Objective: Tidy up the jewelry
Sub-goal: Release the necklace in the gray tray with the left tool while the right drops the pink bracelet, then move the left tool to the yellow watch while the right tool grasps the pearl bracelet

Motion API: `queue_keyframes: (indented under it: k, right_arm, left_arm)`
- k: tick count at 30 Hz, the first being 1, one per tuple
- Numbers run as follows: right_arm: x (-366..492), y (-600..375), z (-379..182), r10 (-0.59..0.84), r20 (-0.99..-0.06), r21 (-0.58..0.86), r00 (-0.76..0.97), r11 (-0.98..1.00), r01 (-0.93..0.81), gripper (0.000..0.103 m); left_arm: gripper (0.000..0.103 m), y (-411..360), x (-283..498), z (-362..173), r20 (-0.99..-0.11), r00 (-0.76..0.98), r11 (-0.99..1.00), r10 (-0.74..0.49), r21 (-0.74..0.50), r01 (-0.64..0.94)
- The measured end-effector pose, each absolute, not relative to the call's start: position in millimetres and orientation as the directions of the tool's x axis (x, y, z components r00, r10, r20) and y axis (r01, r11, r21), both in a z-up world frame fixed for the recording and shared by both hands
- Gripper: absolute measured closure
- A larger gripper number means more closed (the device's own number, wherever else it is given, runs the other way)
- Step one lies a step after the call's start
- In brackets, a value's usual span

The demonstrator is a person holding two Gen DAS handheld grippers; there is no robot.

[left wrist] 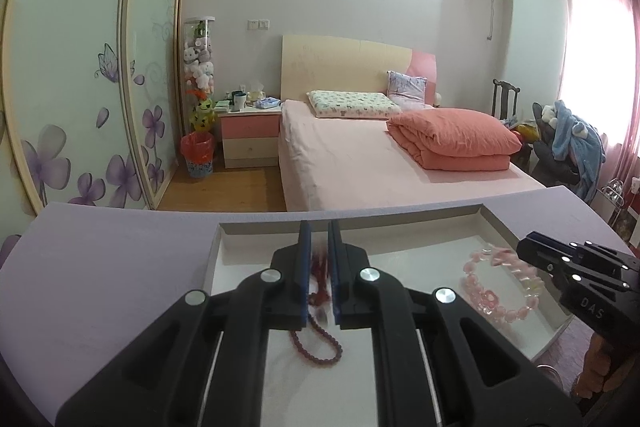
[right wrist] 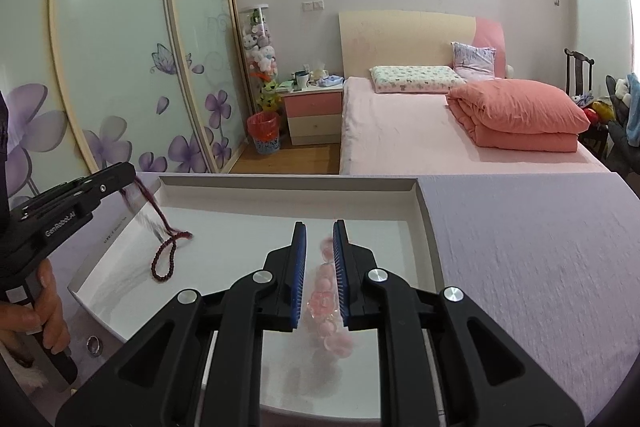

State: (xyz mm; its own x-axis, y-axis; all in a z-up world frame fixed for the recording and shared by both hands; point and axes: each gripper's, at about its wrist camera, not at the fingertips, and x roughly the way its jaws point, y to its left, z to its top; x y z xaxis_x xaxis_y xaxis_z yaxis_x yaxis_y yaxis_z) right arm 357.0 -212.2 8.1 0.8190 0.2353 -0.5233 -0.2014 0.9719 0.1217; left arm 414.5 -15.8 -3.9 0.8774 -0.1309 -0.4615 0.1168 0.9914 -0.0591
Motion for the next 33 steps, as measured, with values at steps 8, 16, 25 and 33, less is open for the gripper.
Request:
queue_keyframes:
  k: [8, 16, 25, 33]
  right_arm:
    - [358.0, -209.4, 13.3, 0.233, -0.514, 0.107, 0.825, 0.972, -0.207, 0.074]
    - [355.8, -211.6, 13.1, 0.235, -0.507, 0.107, 0.829, 0.972, -0.21, 0.074]
    - [354.8, -211.1, 14.2, 0.233, -0.505, 0.106, 0.831, 0.972, -0.208, 0.074]
    - [330.8, -218.6, 22.1, 0.236, -0.495, 0.112, 0.837, 0.972, -0.207, 0.074]
  left_arm:
    - [0.078, -15.5, 415.6, -1.4, -0.458, 0.881, 0.993, -0.12, -0.058, 0.104]
    - [0.078, -14.0, 413.5, -0.7, -0.454, 0.884, 0.993, -0.115, -0.052, 0.103]
    - [0.078, -11.0, 412.3, 2.3, -0.456, 0.883, 0.994, -0.112, -0.052, 0.099]
    - [0.072, -5.7, 386.7, 14.7, -0.445, 0.89, 0.995, -0.096, -0.038, 0.088]
